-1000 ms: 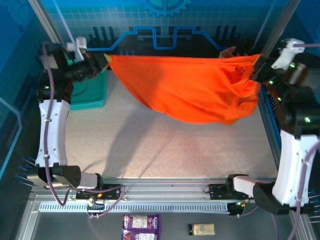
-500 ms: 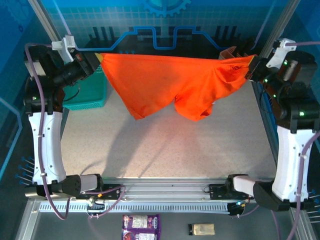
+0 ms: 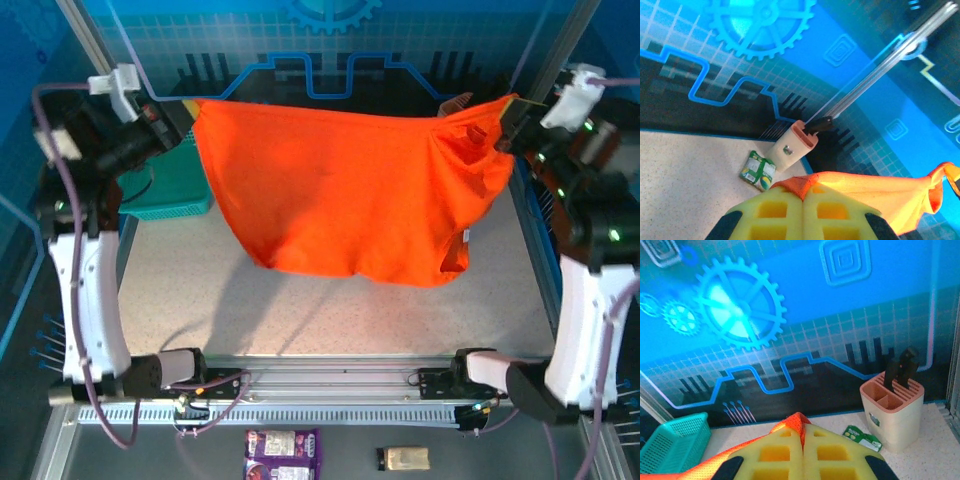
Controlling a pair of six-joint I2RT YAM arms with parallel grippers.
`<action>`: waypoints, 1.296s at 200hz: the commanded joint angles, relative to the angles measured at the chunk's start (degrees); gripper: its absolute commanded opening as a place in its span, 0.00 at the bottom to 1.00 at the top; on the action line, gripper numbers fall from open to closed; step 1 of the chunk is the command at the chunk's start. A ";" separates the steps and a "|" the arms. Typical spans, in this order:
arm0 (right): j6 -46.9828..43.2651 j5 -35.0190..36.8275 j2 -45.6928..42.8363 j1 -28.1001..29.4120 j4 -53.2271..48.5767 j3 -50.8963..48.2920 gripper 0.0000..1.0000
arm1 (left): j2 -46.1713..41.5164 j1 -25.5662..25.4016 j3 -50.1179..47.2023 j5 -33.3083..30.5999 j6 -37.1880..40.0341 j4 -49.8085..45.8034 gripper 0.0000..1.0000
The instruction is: Fold the inside-out t-shirt
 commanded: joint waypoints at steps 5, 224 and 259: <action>-0.62 0.15 11.15 0.58 3.77 -3.73 0.00 | 15.99 -1.97 1.24 -0.98 3.14 -0.45 0.00; 13.44 -1.30 6.65 38.79 7.27 -49.31 0.36 | 2.32 -36.70 -45.67 -43.50 -5.15 -12.48 0.35; 20.35 3.56 8.67 51.04 8.06 -55.70 0.36 | 6.38 -46.01 -51.29 -48.54 -14.86 -9.13 0.33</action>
